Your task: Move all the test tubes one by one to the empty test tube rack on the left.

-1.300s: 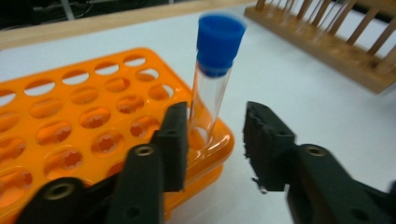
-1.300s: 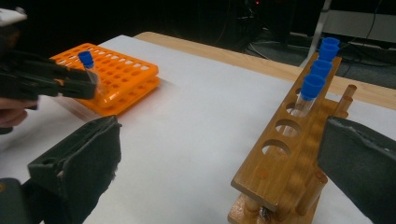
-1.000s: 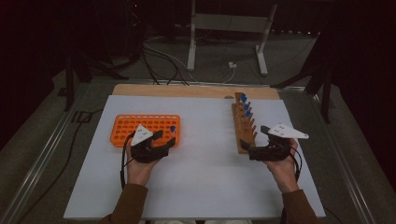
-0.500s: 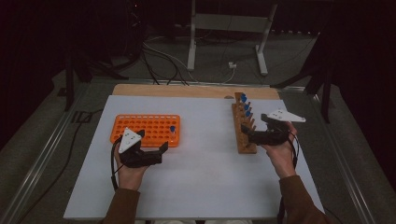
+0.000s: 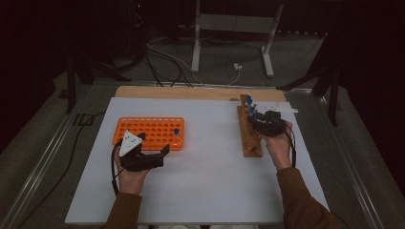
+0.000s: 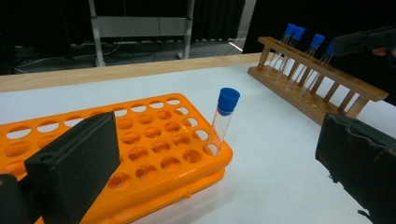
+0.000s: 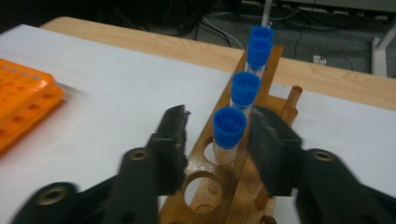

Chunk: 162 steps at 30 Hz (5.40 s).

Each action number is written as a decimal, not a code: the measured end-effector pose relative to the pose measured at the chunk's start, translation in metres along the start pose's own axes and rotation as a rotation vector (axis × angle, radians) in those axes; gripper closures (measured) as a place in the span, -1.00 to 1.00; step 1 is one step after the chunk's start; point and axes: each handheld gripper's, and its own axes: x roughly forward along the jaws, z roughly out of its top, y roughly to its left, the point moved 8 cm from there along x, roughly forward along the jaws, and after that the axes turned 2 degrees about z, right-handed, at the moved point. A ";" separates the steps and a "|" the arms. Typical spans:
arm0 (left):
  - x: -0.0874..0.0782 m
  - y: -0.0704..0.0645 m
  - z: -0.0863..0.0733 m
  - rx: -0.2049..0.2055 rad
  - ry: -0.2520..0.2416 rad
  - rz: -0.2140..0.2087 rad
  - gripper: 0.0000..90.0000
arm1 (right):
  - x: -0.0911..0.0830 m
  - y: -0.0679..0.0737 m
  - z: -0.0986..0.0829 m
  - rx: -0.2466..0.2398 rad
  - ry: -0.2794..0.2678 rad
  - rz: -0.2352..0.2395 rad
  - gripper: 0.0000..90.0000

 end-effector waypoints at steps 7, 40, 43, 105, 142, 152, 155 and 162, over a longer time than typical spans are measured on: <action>0.002 0.002 -0.003 -0.006 0.014 0.003 -0.98 | 0.012 -0.001 -0.003 0.003 0.004 -0.015 0.62; 0.001 0.006 -0.005 -0.018 0.020 0.021 -0.98 | -0.014 0.003 0.020 -0.040 -0.040 -0.052 0.71; 0.001 0.006 -0.005 -0.019 0.019 0.020 -0.98 | -0.021 0.004 0.027 -0.049 -0.052 -0.051 0.71; 0.016 -0.077 0.005 0.200 0.003 -0.127 -0.81 | -0.032 0.212 0.011 -0.258 0.026 0.434 0.70; 0.013 -0.064 0.002 0.194 -0.009 -0.137 0.74 | -0.055 0.179 0.011 -0.181 -0.087 0.413 -0.68; 0.010 -0.042 0.015 0.168 -0.053 -0.076 0.74 | -0.068 0.119 -0.015 -0.153 -0.122 0.308 -1.00; 0.012 -0.031 0.017 0.143 -0.070 -0.055 0.74 | -0.074 0.103 -0.019 -0.138 -0.133 0.271 -1.00; 0.029 -0.014 0.014 0.121 -0.062 -0.007 0.74 | -0.086 0.083 -0.031 -0.116 -0.136 0.244 -1.00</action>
